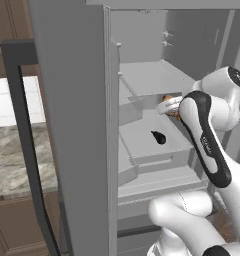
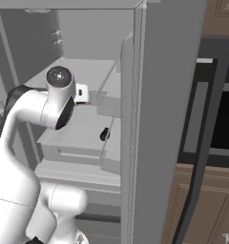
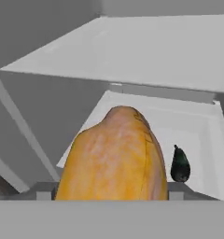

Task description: Place one eggplant and one chicken drumstick in each tupperware on the nearby counter, to pack two identical lunches.

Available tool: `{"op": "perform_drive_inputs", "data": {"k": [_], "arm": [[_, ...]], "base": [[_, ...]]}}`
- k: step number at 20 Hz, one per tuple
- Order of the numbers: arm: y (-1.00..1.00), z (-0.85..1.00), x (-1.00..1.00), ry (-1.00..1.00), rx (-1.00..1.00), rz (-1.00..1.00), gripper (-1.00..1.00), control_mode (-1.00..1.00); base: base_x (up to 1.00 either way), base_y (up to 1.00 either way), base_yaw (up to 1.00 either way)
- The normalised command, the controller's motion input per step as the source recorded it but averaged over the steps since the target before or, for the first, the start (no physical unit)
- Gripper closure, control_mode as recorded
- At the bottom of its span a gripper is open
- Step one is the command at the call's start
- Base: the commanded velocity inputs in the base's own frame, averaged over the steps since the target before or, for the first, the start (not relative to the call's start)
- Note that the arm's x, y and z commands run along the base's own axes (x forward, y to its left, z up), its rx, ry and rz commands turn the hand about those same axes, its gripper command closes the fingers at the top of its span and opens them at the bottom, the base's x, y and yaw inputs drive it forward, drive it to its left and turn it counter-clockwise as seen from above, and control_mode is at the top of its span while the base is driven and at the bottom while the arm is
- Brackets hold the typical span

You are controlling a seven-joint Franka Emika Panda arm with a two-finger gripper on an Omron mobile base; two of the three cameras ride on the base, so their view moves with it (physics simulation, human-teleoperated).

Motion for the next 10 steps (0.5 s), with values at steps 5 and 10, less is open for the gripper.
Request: {"op": "perform_drive_inputs", "data": {"k": [5, 10], "arm": [[0.15, -0.04, -0.2, 0.01, -0.05, 0.05, 1.0, 1.0], [0.0, 0.0, 0.0, 0.0, 0.0, 0.0, 1.0, 1.0]], "base": [[-0.8, 0.51, 0.03], [-1.0, 0.21, 0.0]]}}
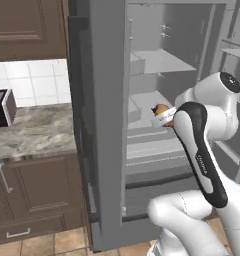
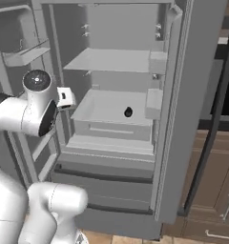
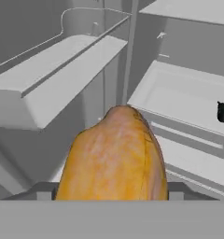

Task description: Place one eggplant and one chicken drumstick in each tupperware on the nearby counter, to pack two identical lunches.

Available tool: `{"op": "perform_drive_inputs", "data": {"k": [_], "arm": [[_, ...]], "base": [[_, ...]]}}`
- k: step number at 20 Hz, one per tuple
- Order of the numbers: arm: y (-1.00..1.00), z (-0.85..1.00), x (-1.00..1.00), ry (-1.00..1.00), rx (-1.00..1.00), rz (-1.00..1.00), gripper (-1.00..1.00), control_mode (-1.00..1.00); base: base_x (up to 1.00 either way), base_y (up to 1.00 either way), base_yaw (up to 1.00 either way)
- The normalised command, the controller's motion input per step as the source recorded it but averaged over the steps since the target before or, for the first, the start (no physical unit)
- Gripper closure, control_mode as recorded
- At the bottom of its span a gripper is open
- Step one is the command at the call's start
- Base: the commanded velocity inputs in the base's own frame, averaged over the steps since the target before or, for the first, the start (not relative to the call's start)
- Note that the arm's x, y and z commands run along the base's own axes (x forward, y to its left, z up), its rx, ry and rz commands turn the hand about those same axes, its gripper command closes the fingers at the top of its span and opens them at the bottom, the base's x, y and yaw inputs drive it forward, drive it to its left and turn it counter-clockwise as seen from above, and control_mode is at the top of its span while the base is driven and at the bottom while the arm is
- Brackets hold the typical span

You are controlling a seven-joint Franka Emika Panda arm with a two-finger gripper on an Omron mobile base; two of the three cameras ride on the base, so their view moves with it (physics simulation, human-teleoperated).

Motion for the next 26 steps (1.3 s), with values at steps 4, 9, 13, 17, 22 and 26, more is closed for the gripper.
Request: {"op": "perform_drive_inputs", "data": {"k": [4, 9, 13, 17, 22, 26], "arm": [[0.0, 0.0, 0.0, 0.0, 0.0, 0.0, 1.0, 1.0], [0.0, 0.0, 0.0, 0.0, 0.0, 0.0, 1.0, 1.0], [0.0, 0.0, 0.0, 0.0, 0.0, 0.0, 1.0, 1.0], [0.0, 0.0, 0.0, 0.0, 0.0, 0.0, 1.0, 1.0], [0.0, 0.0, 0.0, 0.0, 0.0, 0.0, 1.0, 1.0], [0.0, 0.0, 0.0, 0.0, 0.0, 0.0, 1.0, 1.0]], "base": [[-1.0, 0.0, -0.05], [-1.0, 0.0, -0.07], [-1.0, 0.32, -0.04], [-0.87, 0.93, 0.0], [-0.48, 1.0, 0.0], [-0.46, 1.0, 0.01]]}}
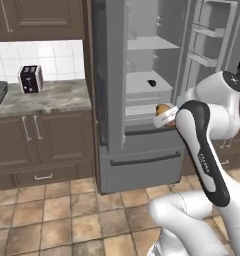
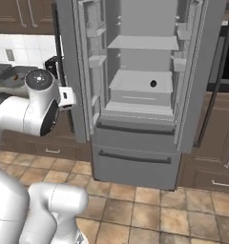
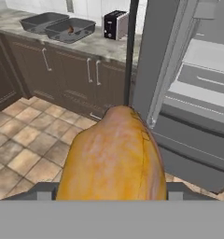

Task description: Place one eggplant and one chicken drumstick in each tupperware on the nearby counter, to pack two identical lunches.

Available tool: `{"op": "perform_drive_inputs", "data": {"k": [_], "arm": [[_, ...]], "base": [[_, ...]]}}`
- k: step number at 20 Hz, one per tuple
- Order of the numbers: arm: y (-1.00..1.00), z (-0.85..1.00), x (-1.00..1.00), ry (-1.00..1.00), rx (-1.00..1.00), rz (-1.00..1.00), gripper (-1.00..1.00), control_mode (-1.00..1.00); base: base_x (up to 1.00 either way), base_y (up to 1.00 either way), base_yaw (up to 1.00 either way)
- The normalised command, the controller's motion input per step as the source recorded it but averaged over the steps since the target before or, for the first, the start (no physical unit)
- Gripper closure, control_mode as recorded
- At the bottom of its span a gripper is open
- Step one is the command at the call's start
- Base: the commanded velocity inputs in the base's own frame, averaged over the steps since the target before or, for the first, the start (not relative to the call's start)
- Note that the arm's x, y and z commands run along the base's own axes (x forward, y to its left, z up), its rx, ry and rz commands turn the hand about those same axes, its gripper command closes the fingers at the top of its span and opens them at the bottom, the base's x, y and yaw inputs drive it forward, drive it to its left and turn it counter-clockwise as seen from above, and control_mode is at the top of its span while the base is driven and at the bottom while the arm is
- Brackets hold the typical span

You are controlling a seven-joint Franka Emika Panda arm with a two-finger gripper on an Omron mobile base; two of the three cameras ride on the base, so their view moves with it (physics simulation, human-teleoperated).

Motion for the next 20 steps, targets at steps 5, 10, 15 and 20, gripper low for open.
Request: {"op": "perform_drive_inputs", "data": {"k": [5, 10, 15, 20], "arm": [[0.0, 0.0, 0.0, 0.0, 0.0, 0.0, 1.0, 1.0], [0.0, 0.0, 0.0, 0.0, 0.0, 0.0, 1.0, 1.0], [0.0, 0.0, 0.0, 0.0, 0.0, 0.0, 1.0, 1.0], [0.0, 0.0, 0.0, 0.0, 0.0, 0.0, 1.0, 1.0]], "base": [[-0.19, 1.0, 0.32], [0.0, 1.0, 0.46], [0.57, 1.0, 0.19], [0.73, 0.82, -0.09]]}}
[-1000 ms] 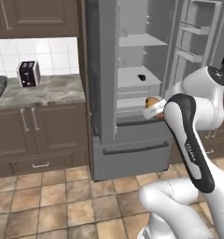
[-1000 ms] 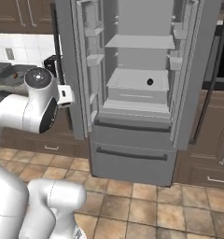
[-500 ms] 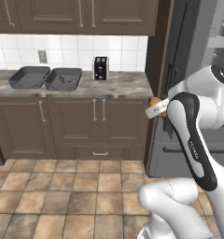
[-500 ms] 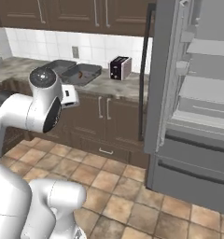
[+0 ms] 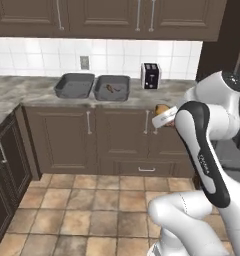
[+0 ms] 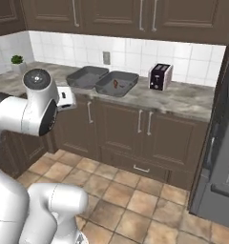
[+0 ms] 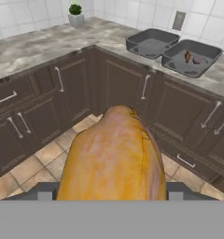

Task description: Place one eggplant and one chicken drumstick in each tupperware on the nearby counter, to pack two identical lunches.

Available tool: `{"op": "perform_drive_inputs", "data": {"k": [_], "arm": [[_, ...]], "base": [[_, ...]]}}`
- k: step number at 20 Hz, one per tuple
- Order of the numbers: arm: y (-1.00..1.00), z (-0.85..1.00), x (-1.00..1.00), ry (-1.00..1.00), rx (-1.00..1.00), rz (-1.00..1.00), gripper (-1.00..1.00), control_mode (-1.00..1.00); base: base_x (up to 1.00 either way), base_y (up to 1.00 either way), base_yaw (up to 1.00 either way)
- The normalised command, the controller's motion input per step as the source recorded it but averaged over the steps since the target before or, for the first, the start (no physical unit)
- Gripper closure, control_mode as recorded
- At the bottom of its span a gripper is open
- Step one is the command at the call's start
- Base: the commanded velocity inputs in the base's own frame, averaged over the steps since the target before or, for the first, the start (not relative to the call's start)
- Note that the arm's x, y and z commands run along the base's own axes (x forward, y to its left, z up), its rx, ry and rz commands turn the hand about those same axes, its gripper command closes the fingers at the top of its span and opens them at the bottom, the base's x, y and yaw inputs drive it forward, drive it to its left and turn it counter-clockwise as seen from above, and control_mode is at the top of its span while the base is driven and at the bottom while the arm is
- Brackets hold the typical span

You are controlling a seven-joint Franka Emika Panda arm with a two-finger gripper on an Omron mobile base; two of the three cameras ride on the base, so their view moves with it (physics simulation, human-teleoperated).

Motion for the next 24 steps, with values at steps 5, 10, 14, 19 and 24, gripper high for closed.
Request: {"op": "perform_drive_inputs", "data": {"k": [5, 10, 14, 19, 24], "arm": [[0.0, 0.0, 0.0, 0.0, 0.0, 0.0, 1.0, 1.0], [0.0, 0.0, 0.0, 0.0, 0.0, 0.0, 1.0, 1.0], [0.0, 0.0, 0.0, 0.0, 0.0, 0.0, 1.0, 1.0], [0.0, 0.0, 0.0, 0.0, 0.0, 0.0, 1.0, 1.0], [0.0, 0.0, 0.0, 0.0, 0.0, 0.0, 1.0, 1.0]], "base": [[1.0, 0.82, -0.24], [0.8, 0.88, -0.37], [0.61, 0.91, -0.39], [0.64, 0.77, -0.39], [0.75, 0.4, -0.29]]}}
